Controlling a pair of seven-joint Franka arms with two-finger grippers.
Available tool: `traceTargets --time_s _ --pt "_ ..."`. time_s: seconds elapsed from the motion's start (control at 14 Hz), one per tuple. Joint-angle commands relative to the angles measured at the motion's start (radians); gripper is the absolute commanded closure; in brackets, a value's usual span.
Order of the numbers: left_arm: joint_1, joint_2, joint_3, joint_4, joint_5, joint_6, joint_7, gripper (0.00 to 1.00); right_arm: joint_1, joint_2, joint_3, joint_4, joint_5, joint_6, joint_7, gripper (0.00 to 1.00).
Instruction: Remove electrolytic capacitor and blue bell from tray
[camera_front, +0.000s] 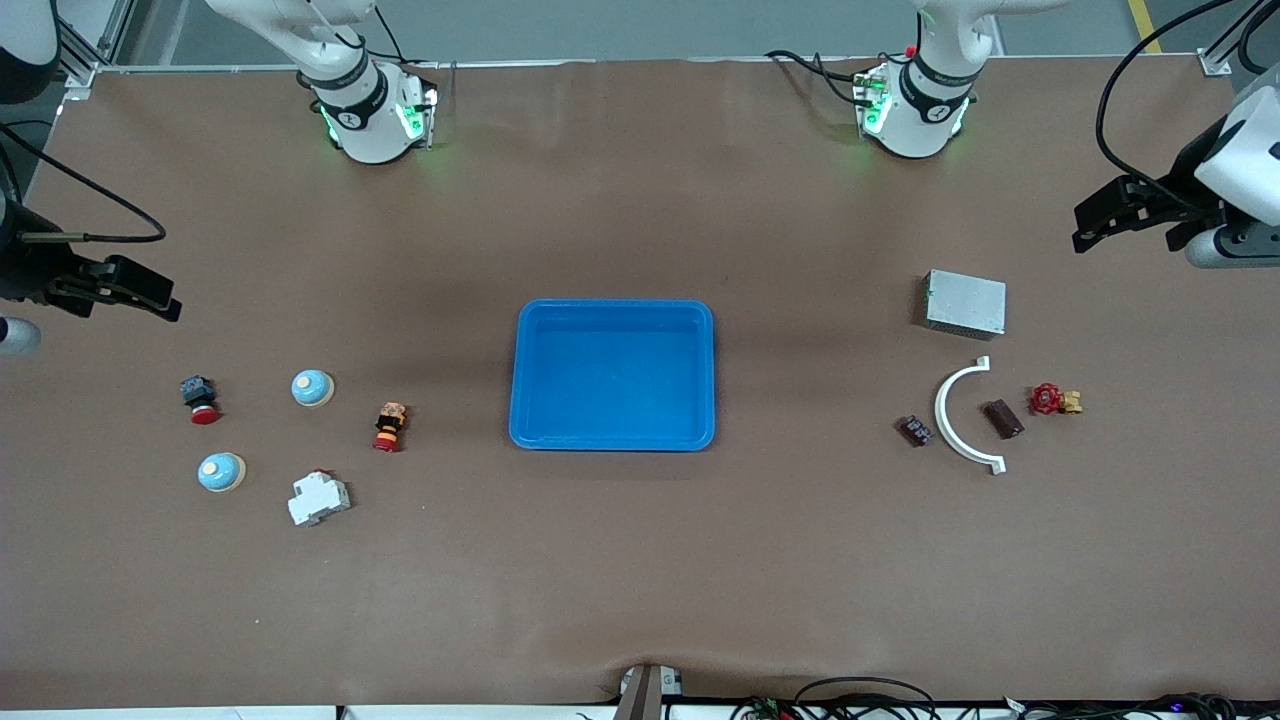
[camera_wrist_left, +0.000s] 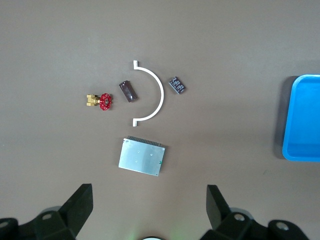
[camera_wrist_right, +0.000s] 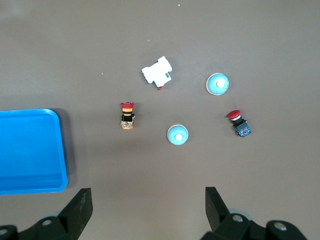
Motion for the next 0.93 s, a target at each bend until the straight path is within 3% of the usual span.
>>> traceTargets --time_s 0.0,0.29,0.86 --pt "-0.002 0.001 -0.007 0.007 0.020 -0.011 -0.012 0.00 -0.004 -0.063 -0.006 -0.069 -0.007 0.017 -0.038 0.00" --pt "0.000 0.007 -0.007 0.009 0.022 -0.011 -0.009 0.00 0.001 -0.176 -0.006 -0.229 0.000 0.089 -0.037 0.00" --pt "-0.002 0.009 -0.005 0.010 0.022 -0.011 -0.006 0.00 0.002 -0.178 -0.003 -0.226 0.021 0.075 -0.037 0.00"
